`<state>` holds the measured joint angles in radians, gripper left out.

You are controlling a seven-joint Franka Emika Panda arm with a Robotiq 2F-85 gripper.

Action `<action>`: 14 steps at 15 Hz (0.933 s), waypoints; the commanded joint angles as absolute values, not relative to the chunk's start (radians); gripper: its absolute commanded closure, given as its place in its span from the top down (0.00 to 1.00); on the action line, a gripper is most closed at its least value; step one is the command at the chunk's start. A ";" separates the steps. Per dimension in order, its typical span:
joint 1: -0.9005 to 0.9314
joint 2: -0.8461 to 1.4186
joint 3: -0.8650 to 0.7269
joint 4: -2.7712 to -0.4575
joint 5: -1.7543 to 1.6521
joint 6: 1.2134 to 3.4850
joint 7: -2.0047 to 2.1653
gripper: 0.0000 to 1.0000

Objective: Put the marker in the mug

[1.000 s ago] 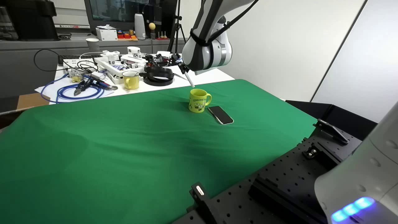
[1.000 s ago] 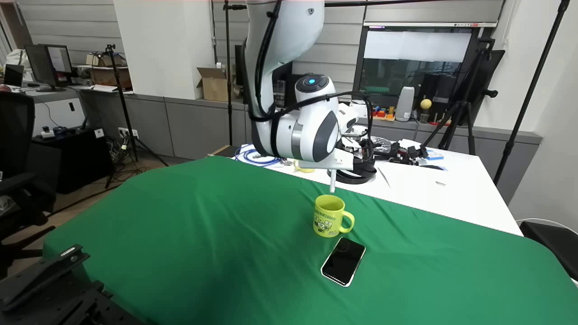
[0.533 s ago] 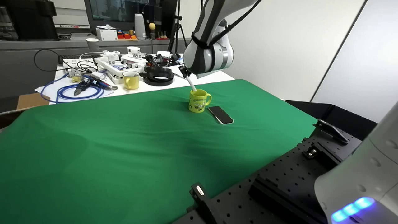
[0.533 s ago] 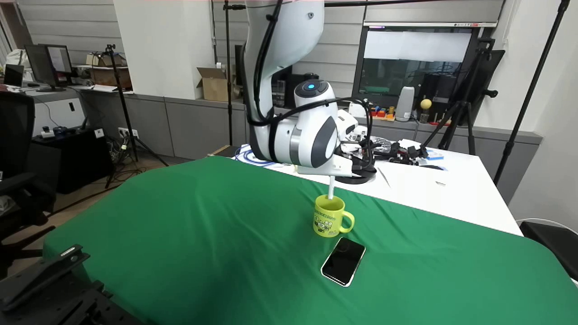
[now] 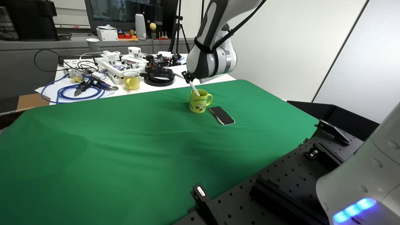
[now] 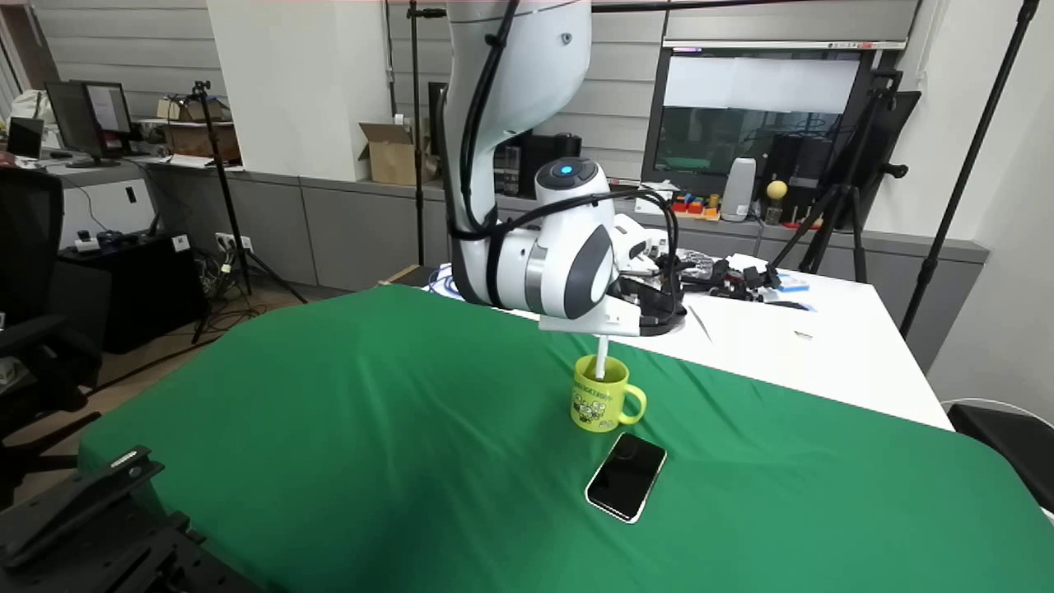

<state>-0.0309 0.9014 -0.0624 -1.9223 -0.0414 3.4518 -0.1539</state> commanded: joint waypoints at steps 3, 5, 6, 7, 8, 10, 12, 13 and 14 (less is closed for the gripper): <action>-0.036 0.920 -0.069 -1.955 -0.061 3.459 -0.137 0.36; -0.040 0.916 -0.065 -1.959 -0.060 3.460 -0.134 0.50; -0.040 0.910 -0.066 -1.958 -0.059 3.457 -0.133 0.57; -0.039 0.905 -0.067 -1.956 -0.059 3.455 -0.133 0.65; -0.038 0.896 -0.069 -1.954 -0.059 3.451 -0.134 0.71; -0.032 0.877 -0.078 -1.956 -0.059 3.451 -0.138 0.84; -0.029 0.841 -0.086 -1.965 -0.060 3.454 -0.141 0.98; -0.035 0.820 -0.083 -1.970 -0.064 3.455 -0.142 1.00; -0.035 0.805 -0.085 -1.969 -0.064 3.455 -0.142 1.00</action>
<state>-0.0309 0.8723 -0.0772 -1.9459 -0.0417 3.4570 -0.1546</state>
